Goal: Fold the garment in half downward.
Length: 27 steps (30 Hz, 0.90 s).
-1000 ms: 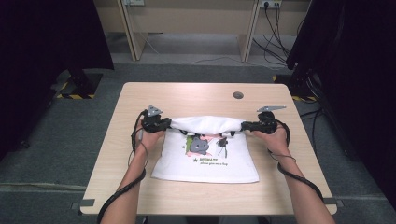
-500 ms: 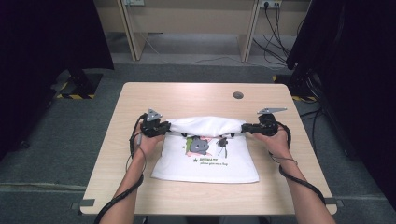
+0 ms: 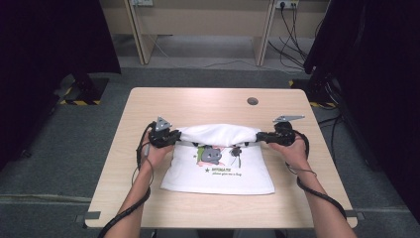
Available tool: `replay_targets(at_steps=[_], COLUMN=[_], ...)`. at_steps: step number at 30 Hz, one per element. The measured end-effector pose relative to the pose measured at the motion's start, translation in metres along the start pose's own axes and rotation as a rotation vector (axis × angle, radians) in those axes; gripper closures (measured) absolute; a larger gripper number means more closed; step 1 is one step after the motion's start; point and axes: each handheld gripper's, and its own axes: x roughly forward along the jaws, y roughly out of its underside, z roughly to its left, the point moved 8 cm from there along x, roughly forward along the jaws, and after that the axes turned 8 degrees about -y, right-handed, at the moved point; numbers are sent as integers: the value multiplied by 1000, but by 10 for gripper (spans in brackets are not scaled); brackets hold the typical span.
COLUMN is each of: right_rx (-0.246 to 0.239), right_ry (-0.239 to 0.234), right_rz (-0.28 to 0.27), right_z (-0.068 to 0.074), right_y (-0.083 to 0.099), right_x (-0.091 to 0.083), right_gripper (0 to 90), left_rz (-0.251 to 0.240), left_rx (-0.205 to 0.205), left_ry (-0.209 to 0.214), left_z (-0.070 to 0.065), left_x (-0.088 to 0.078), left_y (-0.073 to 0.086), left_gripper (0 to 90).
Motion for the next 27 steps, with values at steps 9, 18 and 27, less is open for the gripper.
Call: replay_targets(at_steps=[9,18,27], right_rx=[-7,-14,-26], right_ry=[-8,-15,-19], right_rz=[-4,-14,-10], right_z=[3,6,9], right_y=[-1,-3,0], right_x=[-3,-8,-10], right_gripper=[817,817,817], left_rz=[-19,-21,-31], left_rx=[15,27,45], left_ry=[6,6,9], left_z=[-3,-3,-5], left_x=[-6,-10,-16], left_y=[-4,-4,-3], left_gripper=[819,819,820])
